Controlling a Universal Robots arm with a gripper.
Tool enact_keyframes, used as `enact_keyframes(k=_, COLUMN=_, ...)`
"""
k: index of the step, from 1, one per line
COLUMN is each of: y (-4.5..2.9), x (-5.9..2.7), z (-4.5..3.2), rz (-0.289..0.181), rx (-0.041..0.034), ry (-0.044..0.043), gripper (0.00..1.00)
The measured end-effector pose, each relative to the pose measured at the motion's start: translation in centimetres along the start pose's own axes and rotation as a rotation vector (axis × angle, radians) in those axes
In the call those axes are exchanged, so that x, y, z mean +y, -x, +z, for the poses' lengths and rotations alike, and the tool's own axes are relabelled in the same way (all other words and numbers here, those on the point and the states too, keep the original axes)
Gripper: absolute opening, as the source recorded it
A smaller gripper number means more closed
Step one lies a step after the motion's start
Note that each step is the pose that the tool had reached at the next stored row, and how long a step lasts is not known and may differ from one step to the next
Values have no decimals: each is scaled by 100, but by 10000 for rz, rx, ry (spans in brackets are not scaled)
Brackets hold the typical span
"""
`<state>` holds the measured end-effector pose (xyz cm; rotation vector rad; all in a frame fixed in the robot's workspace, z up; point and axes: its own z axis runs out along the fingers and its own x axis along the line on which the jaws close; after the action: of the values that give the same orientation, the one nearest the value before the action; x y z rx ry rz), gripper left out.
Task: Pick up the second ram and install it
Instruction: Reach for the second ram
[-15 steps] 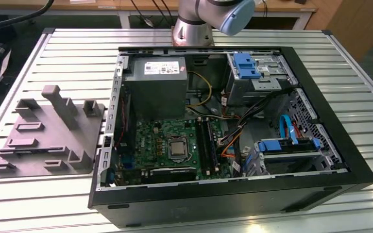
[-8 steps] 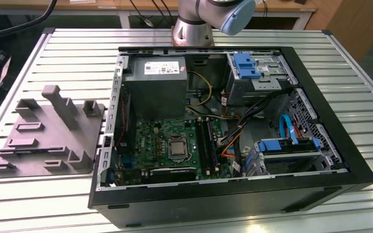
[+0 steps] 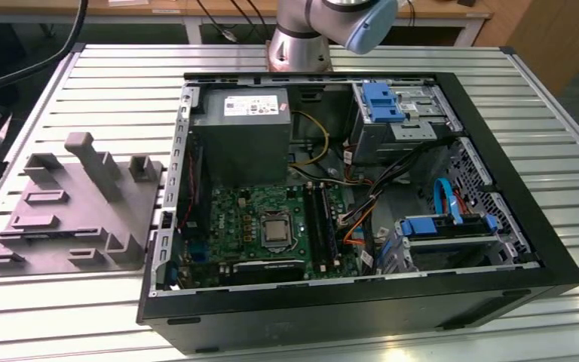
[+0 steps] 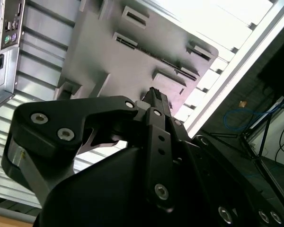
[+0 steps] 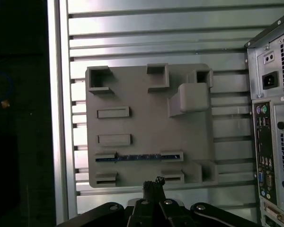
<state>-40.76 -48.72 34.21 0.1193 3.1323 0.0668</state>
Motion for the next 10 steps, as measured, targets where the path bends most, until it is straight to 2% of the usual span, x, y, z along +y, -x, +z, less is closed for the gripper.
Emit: enact_keyframes(k=10, y=13, x=-178, z=63, rz=4, rx=57, ry=-4, gripper=10)
